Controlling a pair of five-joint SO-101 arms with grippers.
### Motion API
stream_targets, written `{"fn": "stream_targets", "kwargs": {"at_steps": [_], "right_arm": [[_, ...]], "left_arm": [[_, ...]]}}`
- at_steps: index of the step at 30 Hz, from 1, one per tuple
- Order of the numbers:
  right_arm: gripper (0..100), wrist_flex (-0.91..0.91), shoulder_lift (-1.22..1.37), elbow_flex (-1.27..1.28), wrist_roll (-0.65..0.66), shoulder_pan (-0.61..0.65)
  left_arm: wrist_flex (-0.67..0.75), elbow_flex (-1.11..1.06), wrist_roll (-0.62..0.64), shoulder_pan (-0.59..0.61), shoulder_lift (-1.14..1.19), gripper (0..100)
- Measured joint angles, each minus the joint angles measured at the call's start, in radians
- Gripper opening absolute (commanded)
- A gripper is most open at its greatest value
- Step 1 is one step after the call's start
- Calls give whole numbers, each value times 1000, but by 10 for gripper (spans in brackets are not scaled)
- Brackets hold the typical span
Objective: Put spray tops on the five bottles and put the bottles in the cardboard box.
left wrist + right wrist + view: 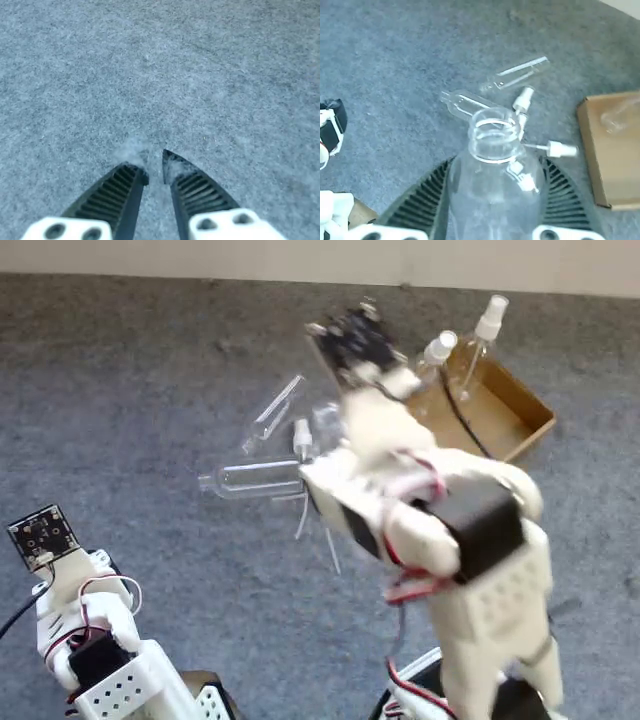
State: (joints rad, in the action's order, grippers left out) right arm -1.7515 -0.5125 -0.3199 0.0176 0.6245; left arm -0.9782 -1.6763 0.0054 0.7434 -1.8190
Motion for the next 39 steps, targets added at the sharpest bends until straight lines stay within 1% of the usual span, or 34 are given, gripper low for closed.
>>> {"fn": "stream_targets", "kwargs": {"at_steps": [3, 5, 7, 11, 16, 17, 19, 21, 22, 26, 29, 31, 35, 39], "right_arm": [[170, 0, -121, 140, 0, -57], [170, 3, -196, 253, 0, -98], [170, 51, -269, 382, 0, -144], [170, 207, -410, 684, -6, -236], [170, 485, -609, 1074, -8, -324], [170, 535, -660, 1152, -8, -331], [170, 612, -749, 1280, -8, -353], [170, 666, -836, 1392, -8, -379], [170, 683, -878, 1444, -8, -388], [170, 704, -1011, 1567, -8, -443], [170, 713, -1092, 1591, -8, -476], [170, 735, -1138, 1616, -8, -480], [170, 799, -1198, 1723, -8, -477], [170, 870, -1255, 1847, -8, -477]], "left_arm": [[0, 0, 0, 0, 0, 7], [0, 0, 3, -38, 0, 7], [0, 0, 0, -77, 0, 7], [0, 0, 0, -106, 0, 7], [0, 0, -2, -107, 0, 8], [0, 0, -17, -110, 0, 8], [0, 0, -101, -115, 0, 8], [0, 0, -183, -115, 0, 8], [0, 0, -203, -124, 0, 8], [-15, 0, -245, -204, 0, 8], [-69, 14, -342, -305, 0, 8], [-112, 41, -384, -367, 0, 8], [-175, 160, -405, -411, -2, 8], [-282, 302, -456, -456, -2, 8]]}}
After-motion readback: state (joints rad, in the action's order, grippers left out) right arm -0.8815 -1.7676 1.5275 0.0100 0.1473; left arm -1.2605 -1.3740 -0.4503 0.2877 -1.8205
